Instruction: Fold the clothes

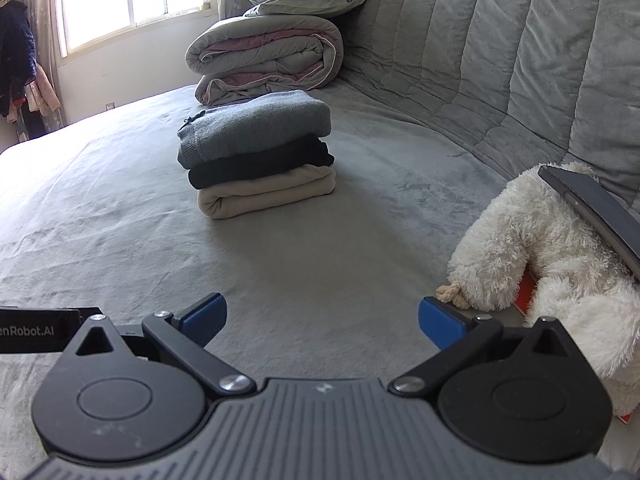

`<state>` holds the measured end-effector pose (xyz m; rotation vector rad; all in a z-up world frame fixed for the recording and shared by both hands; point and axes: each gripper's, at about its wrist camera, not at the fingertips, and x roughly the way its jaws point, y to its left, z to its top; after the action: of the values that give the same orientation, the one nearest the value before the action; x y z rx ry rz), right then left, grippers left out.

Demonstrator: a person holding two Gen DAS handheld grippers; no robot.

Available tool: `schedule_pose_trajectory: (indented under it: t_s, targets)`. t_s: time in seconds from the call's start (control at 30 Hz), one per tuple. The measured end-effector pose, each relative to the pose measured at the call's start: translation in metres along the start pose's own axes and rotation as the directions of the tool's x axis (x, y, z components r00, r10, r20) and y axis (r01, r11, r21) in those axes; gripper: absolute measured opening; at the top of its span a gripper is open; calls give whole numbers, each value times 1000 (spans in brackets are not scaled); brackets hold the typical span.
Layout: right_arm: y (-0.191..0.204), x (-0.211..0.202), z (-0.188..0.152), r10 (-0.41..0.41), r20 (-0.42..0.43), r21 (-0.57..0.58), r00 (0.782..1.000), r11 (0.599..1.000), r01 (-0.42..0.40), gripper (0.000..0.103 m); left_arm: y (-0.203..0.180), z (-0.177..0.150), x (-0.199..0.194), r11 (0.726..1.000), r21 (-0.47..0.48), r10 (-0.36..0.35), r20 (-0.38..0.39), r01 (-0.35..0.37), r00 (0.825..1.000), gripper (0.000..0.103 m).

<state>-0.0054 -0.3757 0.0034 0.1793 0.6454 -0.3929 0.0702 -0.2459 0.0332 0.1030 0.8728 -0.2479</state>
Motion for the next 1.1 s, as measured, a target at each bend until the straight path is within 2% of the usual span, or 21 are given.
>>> schedule_pose_trajectory:
  t_s: [1.1]
  targets:
    - [4, 3, -1, -11, -8, -20, 1000, 1000, 11, 103, 3, 0, 4, 999, 16, 34, -2, -34, 999, 102]
